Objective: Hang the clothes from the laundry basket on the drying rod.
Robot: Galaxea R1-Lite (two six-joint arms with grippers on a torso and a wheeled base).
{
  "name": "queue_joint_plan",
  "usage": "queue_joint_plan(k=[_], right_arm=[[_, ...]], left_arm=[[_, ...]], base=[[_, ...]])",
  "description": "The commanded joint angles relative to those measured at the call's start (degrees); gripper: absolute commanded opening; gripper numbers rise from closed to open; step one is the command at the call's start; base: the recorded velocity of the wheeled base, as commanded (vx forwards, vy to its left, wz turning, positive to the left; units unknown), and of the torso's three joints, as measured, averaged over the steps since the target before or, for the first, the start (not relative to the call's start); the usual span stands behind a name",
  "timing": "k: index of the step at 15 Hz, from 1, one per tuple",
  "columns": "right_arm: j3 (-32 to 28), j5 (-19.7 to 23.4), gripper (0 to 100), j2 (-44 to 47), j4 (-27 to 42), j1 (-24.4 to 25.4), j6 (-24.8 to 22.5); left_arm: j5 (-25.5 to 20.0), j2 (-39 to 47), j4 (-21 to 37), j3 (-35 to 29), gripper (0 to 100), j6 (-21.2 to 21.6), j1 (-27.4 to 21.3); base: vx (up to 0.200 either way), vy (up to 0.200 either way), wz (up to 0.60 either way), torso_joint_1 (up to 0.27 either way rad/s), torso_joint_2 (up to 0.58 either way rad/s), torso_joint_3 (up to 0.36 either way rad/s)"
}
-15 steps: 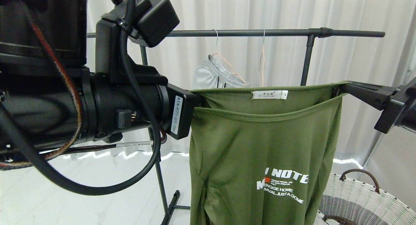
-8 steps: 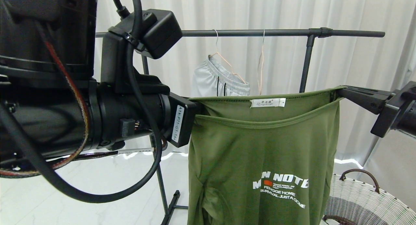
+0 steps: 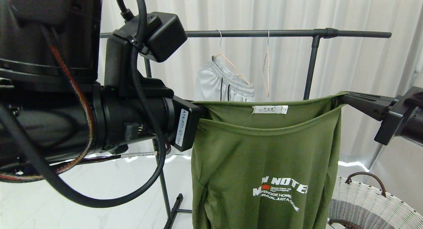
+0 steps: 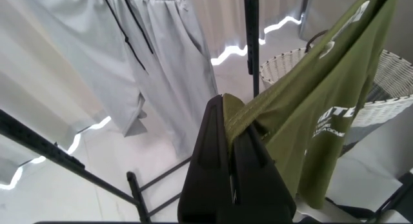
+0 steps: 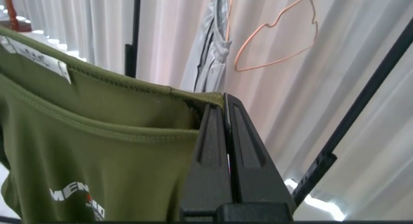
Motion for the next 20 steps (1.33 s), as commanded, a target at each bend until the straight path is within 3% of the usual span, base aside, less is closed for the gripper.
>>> queue_joint_plan(k=[1, 4, 12, 16, 20], right_arm=[[0.8, 0.08, 0, -0.43, 0.03, 0.59, -0.02], [3.26, 0.0, 0, -0.87, -0.05, 2.34, -0.11], [1.5, 0.26, 0, -0.08, 0.03, 2.43, -0.11], [-0.96, 0.0, 0, 8.8, -4.01, 2.52, 0.07], [-0.52, 0.08, 0, 9.32, -4.98, 2.61, -0.02]], left_arm=[[0.02, 0.39, -0.01, 0.11, 0, 0.0, 0.0], [0.02, 0.48, -0.01, 2.83, 0, 0.0, 0.0], [0.11, 1.71, -2.29, 0.46, 0, 0.08, 1.32], [0.64, 6.46, -3.61, 0.2, 0, 0.0, 3.42], [0.72, 6.28, -3.7, 0.81, 0, 0.0, 3.78]], base=[[0.0, 0.0, 0.0, 0.0, 0.0, 0.0], [0.0, 0.0, 0.0, 0.0, 0.0, 0.0], [0.0, 0.0, 0.0, 0.0, 0.0, 0.0], [0.0, 0.0, 0.0, 0.0, 0.0, 0.0], [0.0, 0.0, 0.0, 0.0, 0.0, 0.0]])
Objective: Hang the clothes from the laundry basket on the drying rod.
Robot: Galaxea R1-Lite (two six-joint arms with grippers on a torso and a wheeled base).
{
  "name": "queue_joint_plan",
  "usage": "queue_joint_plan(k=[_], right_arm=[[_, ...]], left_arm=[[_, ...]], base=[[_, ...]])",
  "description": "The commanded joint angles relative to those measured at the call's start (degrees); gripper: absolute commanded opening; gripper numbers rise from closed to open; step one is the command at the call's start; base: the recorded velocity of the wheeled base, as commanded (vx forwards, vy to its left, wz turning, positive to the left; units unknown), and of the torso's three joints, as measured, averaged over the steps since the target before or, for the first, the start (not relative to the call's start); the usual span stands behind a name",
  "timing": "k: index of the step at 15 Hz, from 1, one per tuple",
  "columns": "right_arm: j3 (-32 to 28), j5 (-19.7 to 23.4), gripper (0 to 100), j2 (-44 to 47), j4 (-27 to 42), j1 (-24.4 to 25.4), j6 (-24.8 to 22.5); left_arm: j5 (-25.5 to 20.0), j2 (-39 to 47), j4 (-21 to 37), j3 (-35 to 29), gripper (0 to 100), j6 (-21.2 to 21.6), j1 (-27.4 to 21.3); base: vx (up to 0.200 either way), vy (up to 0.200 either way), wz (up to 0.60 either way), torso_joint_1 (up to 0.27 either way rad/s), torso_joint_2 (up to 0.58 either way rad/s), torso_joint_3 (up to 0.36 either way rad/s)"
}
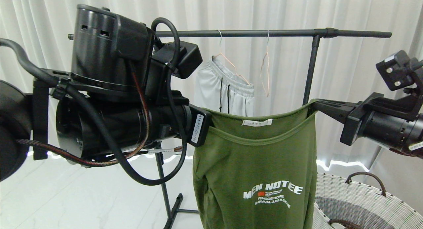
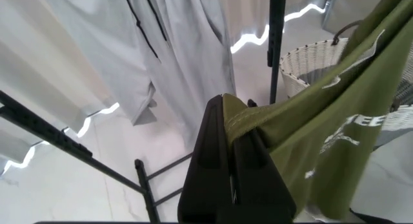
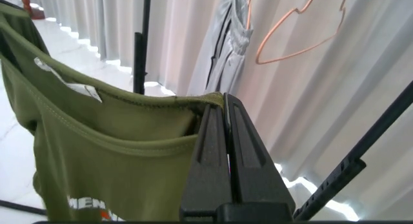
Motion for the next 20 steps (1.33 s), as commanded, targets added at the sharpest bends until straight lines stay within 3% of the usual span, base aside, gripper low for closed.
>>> queue_joint_plan(k=[1, 6, 7, 11, 15, 17, 20], right_arm=[[0.13, 0.04, 0, 0.59, -0.05, 0.07, -0.04], [0.13, -0.05, 0, 0.32, 0.04, 0.07, -0.13], [0.13, -0.14, 100, 0.32, 0.04, 0.07, -0.22], [3.03, -0.32, 100, -1.17, -0.31, -0.02, -0.48], [7.86, 1.97, 100, -6.62, -0.31, 0.07, -0.31], [8.21, 4.52, 100, -8.2, -0.31, 0.07, -0.31], [8.65, 4.52, 100, -8.64, -0.4, -0.63, 0.31]], left_arm=[[-0.04, 0.23, 0.02, 0.06, 0, 0.02, 0.03], [0.05, 0.06, 0.02, 0.14, 0, 0.02, 0.03], [0.05, -0.03, 0.02, 0.14, 0, 0.02, 0.03], [0.14, 0.06, 0.02, -0.21, 0, 0.02, 0.82], [0.14, 0.32, -0.68, 0.14, 0, 0.2, 6.63], [0.14, 0.23, -0.68, 0.94, 0, 0.11, 8.38], [0.14, -0.29, -0.68, 2.34, 0, 0.11, 11.99]], base=[[0.0, 0.0, 0.0, 0.0, 0.0, 0.0], [0.0, 0.0, 0.0, 0.0, 0.0, 0.0], [0.0, 0.0, 0.0, 0.0, 0.0, 0.0], [0.0, 0.0, 0.0, 0.0, 0.0, 0.0], [0.0, 0.0, 0.0, 0.0, 0.0, 0.0], [0.0, 0.0, 0.0, 0.0, 0.0, 0.0], [0.0, 0.0, 0.0, 0.0, 0.0, 0.0]])
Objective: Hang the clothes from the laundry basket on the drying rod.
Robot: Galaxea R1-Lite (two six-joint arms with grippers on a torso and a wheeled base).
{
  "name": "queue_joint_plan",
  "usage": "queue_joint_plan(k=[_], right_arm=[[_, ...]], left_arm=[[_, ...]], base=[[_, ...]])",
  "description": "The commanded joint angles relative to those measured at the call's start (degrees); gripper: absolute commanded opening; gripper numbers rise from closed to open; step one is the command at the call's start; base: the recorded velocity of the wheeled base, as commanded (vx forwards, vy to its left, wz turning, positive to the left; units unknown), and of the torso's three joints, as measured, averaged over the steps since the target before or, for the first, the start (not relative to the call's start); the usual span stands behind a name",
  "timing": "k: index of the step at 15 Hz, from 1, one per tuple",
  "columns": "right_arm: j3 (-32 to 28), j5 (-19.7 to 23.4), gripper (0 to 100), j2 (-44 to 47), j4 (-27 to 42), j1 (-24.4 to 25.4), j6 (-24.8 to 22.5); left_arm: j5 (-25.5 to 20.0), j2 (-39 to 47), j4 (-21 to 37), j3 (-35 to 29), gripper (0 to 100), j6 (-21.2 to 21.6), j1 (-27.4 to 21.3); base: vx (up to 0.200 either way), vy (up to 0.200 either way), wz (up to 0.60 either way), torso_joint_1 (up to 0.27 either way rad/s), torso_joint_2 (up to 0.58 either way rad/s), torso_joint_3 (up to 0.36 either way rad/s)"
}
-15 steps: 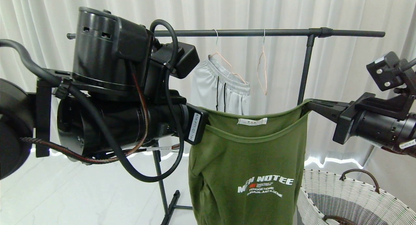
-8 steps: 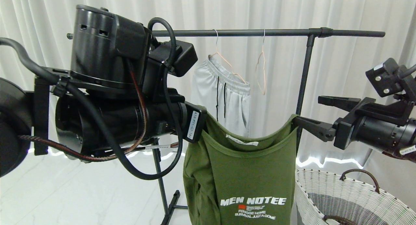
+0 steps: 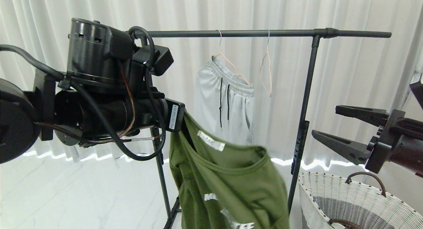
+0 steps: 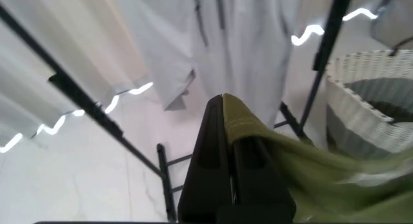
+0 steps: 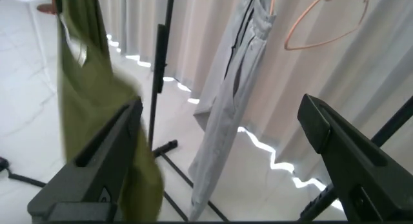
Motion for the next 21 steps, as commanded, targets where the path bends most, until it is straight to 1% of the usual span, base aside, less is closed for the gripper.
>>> queue_joint_plan(k=[1, 2, 4, 5, 7, 9, 10, 11, 12, 13, 14, 16, 17, 19, 20, 21], right_arm=[[0.42, 0.17, 100, -1.27, -1.32, -0.22, 0.82], [0.68, 0.17, 100, -1.36, -2.99, -0.22, 1.7], [1.12, -0.71, 100, -1.0, -3.08, -1.53, 1.79], [3.06, -2.03, 100, 0.05, -2.99, -6.9, 1.7], [5.43, -2.55, 100, 2.69, -2.9, -15.68, 1.7], [7.19, -3.34, 100, 6.03, -2.82, -22.72, 1.53], [8.07, -5.1, 100, 7.78, -2.82, -24.91, 1.44], [8.86, -8.0, 100, 9.28, -2.9, -26.23, 1.35], [9.3, -9.5, 100, 9.81, -2.99, -26.58, 1.26], [10.62, -14.33, 100, 11.04, -3.25, -27.2, 1.17], [11.49, -16.09, 100, 10.95, -3.69, -27.29, 1.17], [13.69, -17.23, 100, 10.6, -5.54, -27.81, 1.09], [13.78, -17.32, 100, 11.12, -6.33, -28.96, 1.09], [13.69, -17.49, 100, 12.0, -8.53, -30.36, 1.61], [13.87, -17.49, 100, 12.0, -10.02, -31.15, 1.61], [14.57, -17.67, 100, 11.48, -11.25, -31.59, 1.61]], left_arm=[[0.02, -0.43, -0.11, 1.15, 0, -0.08, 2.71], [0.02, -0.43, -0.38, 1.68, 0, -0.08, 3.68], [0.02, -1.22, -2.31, 3.61, 0, -0.08, 5.09], [0.02, -3.6, -3.72, 6.78, 0, 0.1, 6.85], [-0.07, -9.75, -3.89, 13.02, 0, 0.63, 11.15], [-0.42, -15.99, -3.89, 19.43, 0, 0.63, 16.25], [-0.51, -18.54, -3.89, 22.6, 0, 0.63, 18.45], [-0.51, -20.21, -3.98, 25.15, 0, 0.63, 20.2], [-0.51, -20.82, -4.07, 26.29, 0, 0.54, 20.82], [-0.51, -22.58, -5.83, 30.86, 0, 0.54, 22.23], [-0.51, -23.9, -8.64, 34.55, 0, 0.54, 22.4], [-0.33, -27.06, -16.99, 42.81, 0, 0.63, 23.19], [-0.33, -27.85, -20.24, 45.54, 0, 0.71, 24.16], [-0.68, -28.64, -21.74, 48.17, 0, 0.01, 27.5], [-1.83, -29.0, -21.74, 48.53, 0, -1.04, 29.61], [-4.29, -29.43, -21.74, 48.79, 0, -2.36, 31.89]], base=[[0.0, 0.0, 0.0, 0.0, 0.0, 0.0], [0.0, 0.0, 0.0, 0.0, 0.0, 0.0], [0.0, 0.0, 0.0, 0.0, 0.0, 0.0], [0.0, 0.0, 0.0, 0.0, 0.0, 0.0], [0.0, 0.0, 0.0, 0.0, 0.0, 0.0], [0.0, 0.0, 0.0, 0.0, 0.0, 0.0], [0.0, 0.0, 0.0, 0.0, 0.0, 0.0], [0.0, 0.0, 0.0, 0.0, 0.0, 0.0], [0.0, 0.0, 0.0, 0.0, 0.0, 0.0], [0.0, 0.0, 0.0, 0.0, 0.0, 0.0], [0.0, 0.0, 0.0, 0.0, 0.0, 0.0], [0.0, 0.0, 0.0, 0.0, 0.0, 0.0], [0.0, 0.0, 0.0, 0.0, 0.0, 0.0], [0.0, 0.0, 0.0, 0.0, 0.0, 0.0], [0.0, 0.0, 0.0, 0.0, 0.0, 0.0], [0.0, 0.0, 0.0, 0.0, 0.0, 0.0]])
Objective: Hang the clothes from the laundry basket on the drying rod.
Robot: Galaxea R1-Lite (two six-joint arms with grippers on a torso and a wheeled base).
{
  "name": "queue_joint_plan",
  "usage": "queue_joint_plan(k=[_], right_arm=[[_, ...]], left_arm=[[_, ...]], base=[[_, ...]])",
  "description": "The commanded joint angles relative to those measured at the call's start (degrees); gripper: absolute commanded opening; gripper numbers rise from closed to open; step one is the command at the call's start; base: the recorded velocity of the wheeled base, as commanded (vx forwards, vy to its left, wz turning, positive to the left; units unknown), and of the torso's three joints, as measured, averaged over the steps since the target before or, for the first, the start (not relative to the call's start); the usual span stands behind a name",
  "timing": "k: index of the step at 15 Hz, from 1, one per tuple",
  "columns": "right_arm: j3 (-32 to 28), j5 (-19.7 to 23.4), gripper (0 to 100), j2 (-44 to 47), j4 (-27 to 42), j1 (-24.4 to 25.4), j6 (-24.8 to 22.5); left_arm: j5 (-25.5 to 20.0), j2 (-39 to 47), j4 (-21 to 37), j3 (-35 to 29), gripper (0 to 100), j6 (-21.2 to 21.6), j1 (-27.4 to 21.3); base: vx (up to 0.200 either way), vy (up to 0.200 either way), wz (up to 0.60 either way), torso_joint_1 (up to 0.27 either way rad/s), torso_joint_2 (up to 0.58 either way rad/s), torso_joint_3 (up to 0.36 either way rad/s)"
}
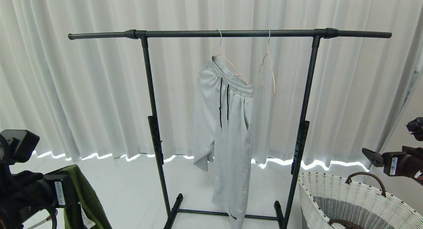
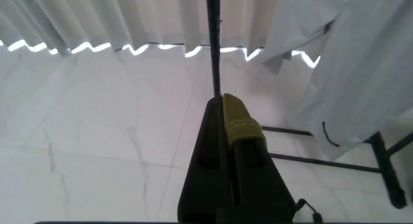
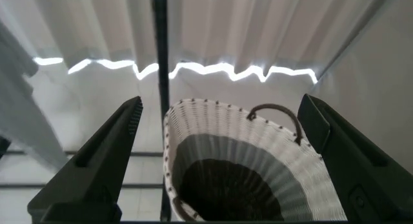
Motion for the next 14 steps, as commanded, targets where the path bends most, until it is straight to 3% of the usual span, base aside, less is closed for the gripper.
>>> queue_joint_plan(k=[1, 4, 6, 14], right_arm=[[1.75, -0.04, 100, -0.26, -1.13, -0.82, 0.0], [6.06, -0.04, 100, -0.08, -5.35, -0.56, -0.44], [9.13, 0.05, 100, 0.36, -7.28, -0.2, -1.49], [14.06, 0.05, 100, -3.86, -9.3, -0.29, -3.69]], left_arm=[[-4.19, -2.21, -0.12, 1.17, 0, -0.9, 4.81], [-10.07, -2.3, -0.12, 2.31, 0, -0.99, 10.44], [-10.87, -0.98, -0.21, 2.04, 0, -0.82, 12.64], [-10.95, -1.15, -0.3, 0.9, 0, -0.64, 12.11]], base=[[0.0, 0.0, 0.0, 0.0, 0.0, 0.0], [0.0, 0.0, 0.0, 0.0, 0.0, 0.0], [0.0, 0.0, 0.0, 0.0, 0.0, 0.0], [0.0, 0.0, 0.0, 0.0, 0.0, 0.0]])
